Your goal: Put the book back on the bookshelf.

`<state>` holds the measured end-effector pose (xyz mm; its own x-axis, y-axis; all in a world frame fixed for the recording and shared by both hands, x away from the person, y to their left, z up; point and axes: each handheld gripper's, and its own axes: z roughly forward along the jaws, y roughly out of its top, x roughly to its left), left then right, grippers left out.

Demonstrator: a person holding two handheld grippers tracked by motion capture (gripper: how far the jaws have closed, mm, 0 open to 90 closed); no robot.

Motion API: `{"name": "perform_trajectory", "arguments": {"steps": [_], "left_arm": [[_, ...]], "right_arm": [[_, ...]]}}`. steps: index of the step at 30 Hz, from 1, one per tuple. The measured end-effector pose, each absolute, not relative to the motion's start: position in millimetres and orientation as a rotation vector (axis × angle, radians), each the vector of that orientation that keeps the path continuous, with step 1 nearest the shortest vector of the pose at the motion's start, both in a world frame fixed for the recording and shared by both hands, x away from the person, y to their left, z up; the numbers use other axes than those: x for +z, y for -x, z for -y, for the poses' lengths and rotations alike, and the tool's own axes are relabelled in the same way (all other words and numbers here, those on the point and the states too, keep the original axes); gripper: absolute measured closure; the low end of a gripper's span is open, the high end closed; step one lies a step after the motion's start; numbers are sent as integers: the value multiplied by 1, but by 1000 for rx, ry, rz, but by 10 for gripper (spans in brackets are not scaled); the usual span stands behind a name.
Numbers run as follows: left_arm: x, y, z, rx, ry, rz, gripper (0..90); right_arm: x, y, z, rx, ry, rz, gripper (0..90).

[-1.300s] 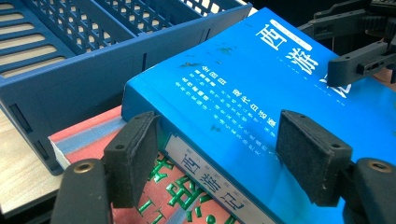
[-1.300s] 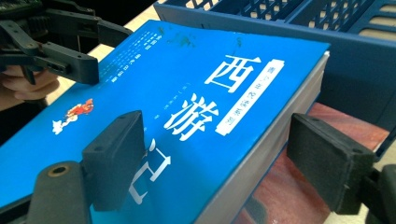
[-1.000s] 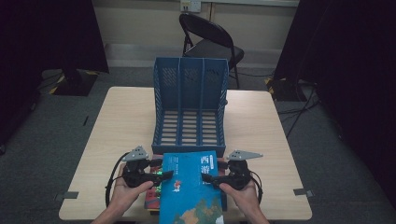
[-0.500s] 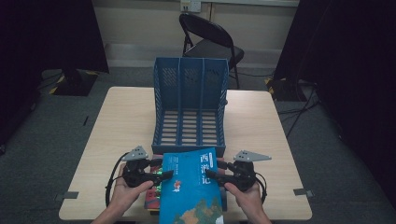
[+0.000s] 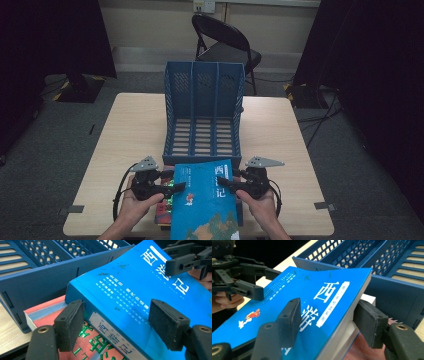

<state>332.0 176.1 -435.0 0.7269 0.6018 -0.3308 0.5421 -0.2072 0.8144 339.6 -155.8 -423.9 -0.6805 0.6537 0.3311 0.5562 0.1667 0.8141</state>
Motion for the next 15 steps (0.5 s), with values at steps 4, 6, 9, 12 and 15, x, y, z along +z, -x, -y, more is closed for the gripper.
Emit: {"name": "perform_trajectory", "arguments": {"steps": [4, 6, 9, 12, 15], "left_arm": [[-435, -332, -176, 67, -1867, -890, 282], [-435, -332, -176, 67, -1866, -891, 282], [-435, -332, -176, 64, -1867, -892, 282], [-436, -331, -176, 70, -1859, -893, 283], [-435, -330, -176, 79, -1858, -896, 288]], "right_arm": [[-423, -338, 154, 1568, -1215, -2350, 423], [-423, -336, 154, 1579, -1222, -2357, 436], [-422, -335, 154, 1583, -1220, -2362, 445], [-421, -334, 155, 1577, -1247, -2374, 457], [-422, -331, 156, 1589, -1268, -2378, 460]]}}
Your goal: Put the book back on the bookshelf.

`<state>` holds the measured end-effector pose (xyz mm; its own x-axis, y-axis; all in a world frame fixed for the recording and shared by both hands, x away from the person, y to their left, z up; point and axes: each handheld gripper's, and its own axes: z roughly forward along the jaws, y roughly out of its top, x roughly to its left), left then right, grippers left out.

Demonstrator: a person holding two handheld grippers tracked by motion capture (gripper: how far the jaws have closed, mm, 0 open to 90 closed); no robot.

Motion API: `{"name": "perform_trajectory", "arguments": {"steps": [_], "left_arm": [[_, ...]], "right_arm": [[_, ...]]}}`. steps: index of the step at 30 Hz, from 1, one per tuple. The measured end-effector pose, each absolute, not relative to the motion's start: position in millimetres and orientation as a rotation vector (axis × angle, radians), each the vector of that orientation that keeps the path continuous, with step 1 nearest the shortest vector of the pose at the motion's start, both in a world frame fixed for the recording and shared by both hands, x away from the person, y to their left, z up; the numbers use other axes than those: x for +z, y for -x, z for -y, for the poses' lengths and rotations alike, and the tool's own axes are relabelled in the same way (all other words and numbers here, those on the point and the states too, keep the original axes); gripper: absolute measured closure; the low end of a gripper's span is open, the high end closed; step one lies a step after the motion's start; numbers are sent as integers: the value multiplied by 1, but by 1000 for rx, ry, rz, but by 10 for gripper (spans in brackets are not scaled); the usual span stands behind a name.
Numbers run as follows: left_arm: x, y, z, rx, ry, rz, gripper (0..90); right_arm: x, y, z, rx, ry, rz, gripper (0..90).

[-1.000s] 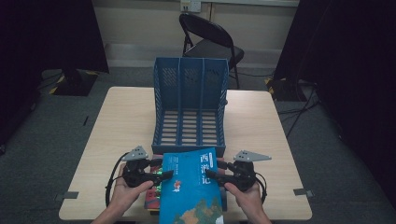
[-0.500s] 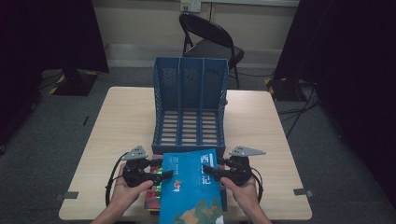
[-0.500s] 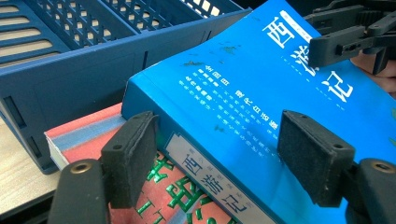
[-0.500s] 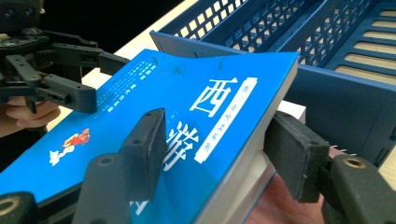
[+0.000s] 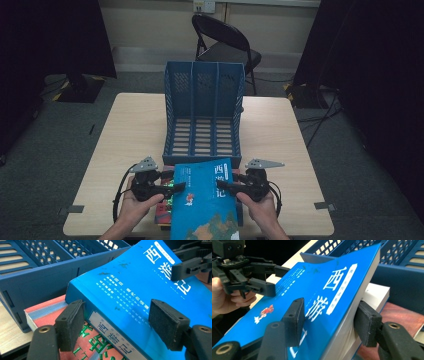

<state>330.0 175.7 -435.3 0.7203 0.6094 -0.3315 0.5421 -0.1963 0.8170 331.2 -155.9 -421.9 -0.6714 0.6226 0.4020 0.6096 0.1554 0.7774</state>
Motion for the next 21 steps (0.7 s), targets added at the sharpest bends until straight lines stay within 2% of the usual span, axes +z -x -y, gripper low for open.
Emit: {"name": "perform_trajectory", "arguments": {"steps": [14, 21], "left_arm": [[-434, -332, -176, 51, -1870, -918, 286], [-435, -331, -175, 63, -1860, -915, 282]], "right_arm": [[-421, -347, 145, 1614, -1269, -2454, 480], [-421, -360, 123, 1617, -1215, -2514, 462]]}}
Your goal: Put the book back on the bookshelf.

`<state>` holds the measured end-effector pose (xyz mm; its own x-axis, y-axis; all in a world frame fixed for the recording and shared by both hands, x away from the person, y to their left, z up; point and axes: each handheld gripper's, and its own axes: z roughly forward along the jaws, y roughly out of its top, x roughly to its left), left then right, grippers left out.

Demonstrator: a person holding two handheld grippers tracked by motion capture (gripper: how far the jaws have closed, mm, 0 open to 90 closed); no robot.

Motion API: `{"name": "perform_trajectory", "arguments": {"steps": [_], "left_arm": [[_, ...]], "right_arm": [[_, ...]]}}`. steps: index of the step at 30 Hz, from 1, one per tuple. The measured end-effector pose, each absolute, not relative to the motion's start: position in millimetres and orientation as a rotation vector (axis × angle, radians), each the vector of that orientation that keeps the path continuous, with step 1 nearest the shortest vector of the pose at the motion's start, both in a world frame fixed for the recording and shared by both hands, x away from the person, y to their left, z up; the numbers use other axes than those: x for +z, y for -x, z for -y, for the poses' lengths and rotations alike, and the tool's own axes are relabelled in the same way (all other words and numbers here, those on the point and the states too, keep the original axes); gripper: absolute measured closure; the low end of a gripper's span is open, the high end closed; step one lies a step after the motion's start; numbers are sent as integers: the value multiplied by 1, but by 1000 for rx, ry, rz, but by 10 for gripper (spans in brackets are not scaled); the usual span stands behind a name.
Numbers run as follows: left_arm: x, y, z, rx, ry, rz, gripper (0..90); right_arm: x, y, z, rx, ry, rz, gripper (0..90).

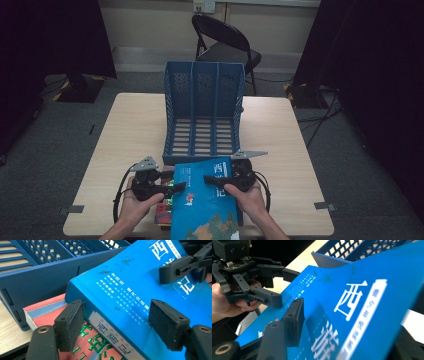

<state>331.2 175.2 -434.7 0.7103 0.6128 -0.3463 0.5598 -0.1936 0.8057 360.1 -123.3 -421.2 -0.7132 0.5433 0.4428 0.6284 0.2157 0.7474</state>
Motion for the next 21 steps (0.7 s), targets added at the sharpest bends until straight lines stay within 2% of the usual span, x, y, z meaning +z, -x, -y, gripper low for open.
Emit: {"name": "perform_trajectory", "arguments": {"steps": [16, 21], "left_arm": [[-439, -335, -175, 34, -1835, -936, 232], [-439, -336, -174, 33, -1839, -933, 209]], "right_arm": [[-421, -357, 123, -1443, 1102, 2332, 585], [-422, -358, 126, -1474, 1097, 2283, 690]]}}
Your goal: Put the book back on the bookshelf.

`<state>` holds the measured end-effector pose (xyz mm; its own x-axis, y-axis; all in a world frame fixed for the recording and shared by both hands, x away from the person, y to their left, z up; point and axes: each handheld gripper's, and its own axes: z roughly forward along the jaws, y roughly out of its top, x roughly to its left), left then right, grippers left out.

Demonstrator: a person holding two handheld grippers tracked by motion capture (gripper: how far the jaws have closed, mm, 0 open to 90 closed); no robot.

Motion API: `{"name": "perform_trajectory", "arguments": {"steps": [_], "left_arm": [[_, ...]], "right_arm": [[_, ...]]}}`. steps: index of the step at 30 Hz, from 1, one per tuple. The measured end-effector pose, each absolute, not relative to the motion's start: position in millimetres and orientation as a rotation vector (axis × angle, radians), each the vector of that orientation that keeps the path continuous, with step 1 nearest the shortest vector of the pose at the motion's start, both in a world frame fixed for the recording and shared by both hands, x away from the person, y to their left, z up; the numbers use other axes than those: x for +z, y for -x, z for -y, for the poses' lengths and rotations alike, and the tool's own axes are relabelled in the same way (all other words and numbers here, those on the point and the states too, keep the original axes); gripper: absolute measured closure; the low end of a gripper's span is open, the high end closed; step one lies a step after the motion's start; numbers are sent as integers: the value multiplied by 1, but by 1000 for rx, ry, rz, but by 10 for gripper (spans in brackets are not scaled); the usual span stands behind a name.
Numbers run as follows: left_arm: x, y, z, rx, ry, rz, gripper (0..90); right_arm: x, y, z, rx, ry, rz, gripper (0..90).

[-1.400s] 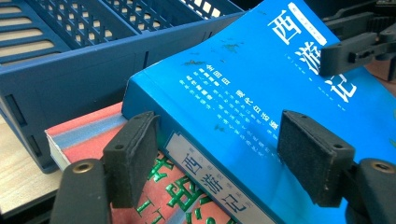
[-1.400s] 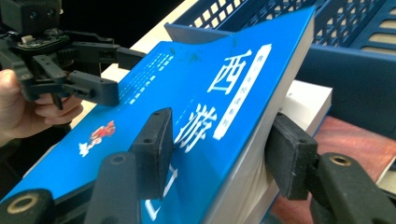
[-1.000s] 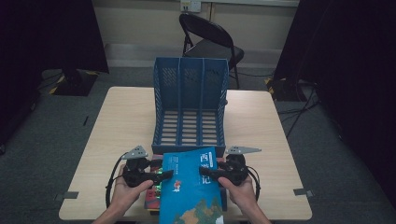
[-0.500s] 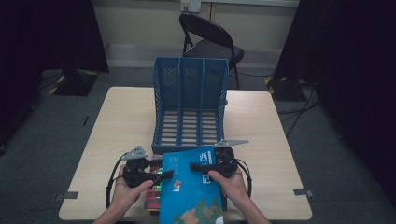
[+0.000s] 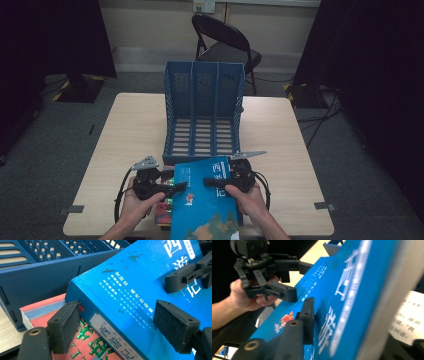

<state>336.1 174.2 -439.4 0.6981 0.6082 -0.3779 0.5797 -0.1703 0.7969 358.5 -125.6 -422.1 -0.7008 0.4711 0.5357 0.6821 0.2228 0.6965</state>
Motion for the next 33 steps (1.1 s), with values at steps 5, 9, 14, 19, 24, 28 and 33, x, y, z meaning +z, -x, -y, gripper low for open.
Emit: {"name": "perform_trajectory", "arguments": {"steps": [5, 9, 14, 19, 24, 28, 33], "left_arm": [[-439, -337, -178, -2, -1836, -933, 209], [-439, -337, -180, -33, -1832, -938, 204], [-438, -337, -179, -65, -1828, -926, 171], [-438, -337, -178, -72, -1824, -936, 149], [-440, -340, -177, -165, -1792, -928, 177], [-440, -341, -175, -231, -1785, -926, 205], [-436, -340, -174, -227, -1780, -939, 222]], "right_arm": [[-418, -354, 126, -1524, 1081, 2286, 735], [-416, -353, 127, -1563, 1071, 2268, 744], [-413, -350, 127, -1602, 1057, 2260, 748], [-412, -348, 127, -1615, 1058, 2261, 750], [-407, -345, 126, -1636, 1040, 2269, 755], [-402, -343, 126, -1637, 1012, 2289, 760], [-402, -344, 127, -1640, 1021, 2272, 770]]}}
